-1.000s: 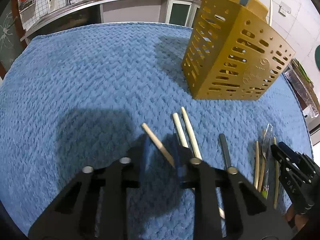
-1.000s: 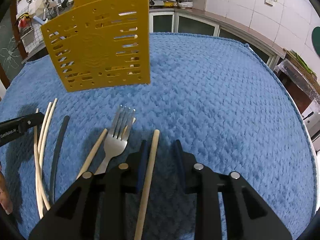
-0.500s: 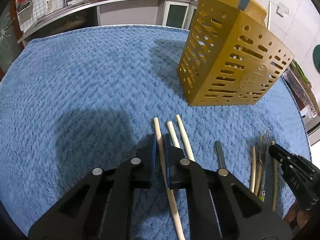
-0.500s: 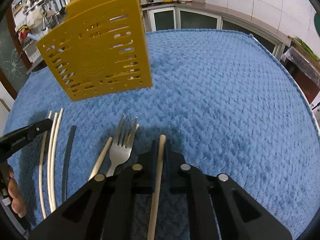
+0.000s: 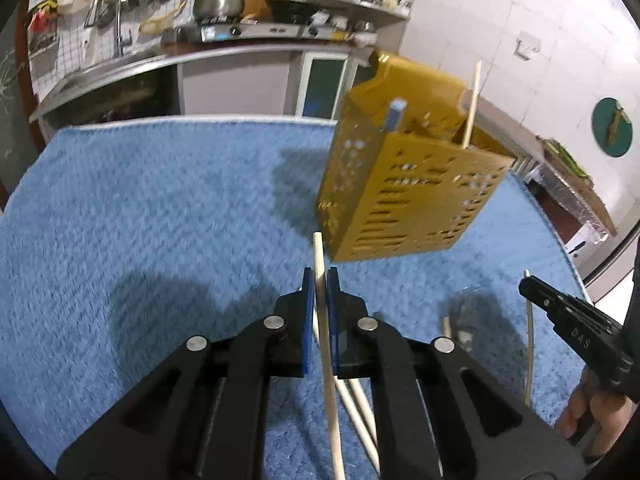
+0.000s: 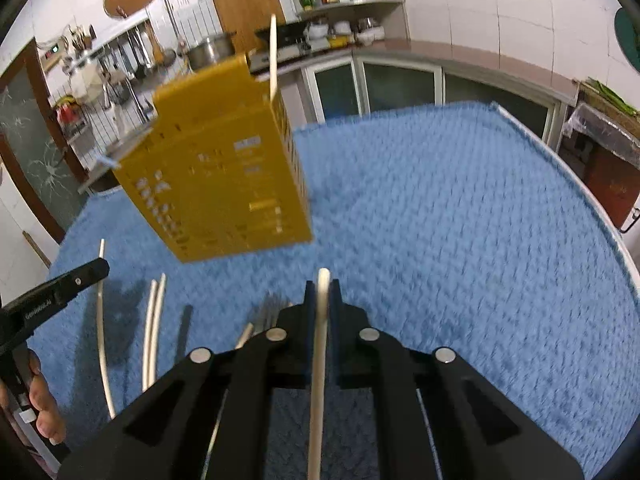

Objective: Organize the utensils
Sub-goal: 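Carry both chopsticks up to the yellow caddy and lower them inside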

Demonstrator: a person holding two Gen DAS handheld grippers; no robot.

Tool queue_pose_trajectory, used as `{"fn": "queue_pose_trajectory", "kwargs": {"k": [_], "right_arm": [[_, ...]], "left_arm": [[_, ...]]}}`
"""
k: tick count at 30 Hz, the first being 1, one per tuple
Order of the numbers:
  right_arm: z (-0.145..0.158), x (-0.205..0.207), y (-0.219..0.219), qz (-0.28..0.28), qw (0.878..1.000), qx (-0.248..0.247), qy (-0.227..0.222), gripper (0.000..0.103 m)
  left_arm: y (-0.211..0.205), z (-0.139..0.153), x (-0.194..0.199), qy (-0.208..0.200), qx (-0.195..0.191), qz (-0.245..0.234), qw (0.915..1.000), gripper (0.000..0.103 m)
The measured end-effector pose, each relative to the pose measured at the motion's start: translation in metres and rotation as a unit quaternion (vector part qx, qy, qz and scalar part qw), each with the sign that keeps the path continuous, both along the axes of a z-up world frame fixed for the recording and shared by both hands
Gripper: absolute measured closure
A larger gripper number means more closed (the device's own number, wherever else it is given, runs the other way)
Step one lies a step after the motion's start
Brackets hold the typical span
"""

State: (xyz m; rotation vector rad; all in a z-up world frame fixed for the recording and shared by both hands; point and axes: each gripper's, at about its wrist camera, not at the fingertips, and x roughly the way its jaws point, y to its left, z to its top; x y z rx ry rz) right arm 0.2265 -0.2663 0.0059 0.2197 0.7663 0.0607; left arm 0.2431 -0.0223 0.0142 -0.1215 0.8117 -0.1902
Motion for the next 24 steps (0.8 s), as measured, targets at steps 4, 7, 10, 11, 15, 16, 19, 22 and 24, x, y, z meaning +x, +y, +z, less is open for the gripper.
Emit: {"fn": "queue_pose_trajectory", "kwargs": {"k": [4, 7, 10, 11, 15, 16, 19, 22, 24], "right_arm": [[0.015, -0.007, -0.006, 0.0, 0.999, 0.01, -0.044, 0.097], [0.026, -0.011, -0.009, 0.0, 0.997, 0.015, -0.076, 0.097], [0.038, -0.018, -0.011, 0.001, 0.994, 0.016, -0.107, 0.097], [0.044, -0.021, -0.011, 0.002, 0.992, 0.017, -0.125, 0.097], [0.064, -0.027, -0.013, 0.005, 0.986, 0.017, -0.167, 0.097], [0.069, -0.028, -0.014, 0.006, 0.984, 0.017, -0.177, 0.097], [0.085, -0.03, -0.015, 0.013, 0.978, 0.011, -0.209, 0.097], [0.099, -0.029, -0.015, 0.017, 0.973, 0.009, -0.23, 0.097], [0.111, -0.026, -0.015, 0.02, 0.97, 0.012, -0.243, 0.097]], "left_arm": [[-0.003, 0.017, -0.009, -0.033, -0.01, -0.014, 0.9993, 0.099], [-0.004, 0.03, -0.015, -0.061, -0.017, -0.019, 0.9978, 0.099], [-0.004, 0.042, -0.021, -0.091, -0.02, -0.02, 0.9954, 0.099], [-0.004, 0.046, -0.023, -0.1, -0.021, -0.019, 0.9946, 0.099], [-0.005, 0.06, -0.031, -0.138, -0.028, -0.016, 0.9899, 0.099], [-0.006, 0.064, -0.033, -0.148, -0.031, -0.014, 0.9884, 0.099], [-0.01, 0.079, -0.039, -0.174, -0.03, -0.013, 0.9842, 0.099], [-0.013, 0.094, -0.042, -0.193, -0.027, -0.014, 0.9808, 0.099], [-0.015, 0.104, -0.042, -0.201, -0.027, -0.012, 0.9791, 0.099]]}}
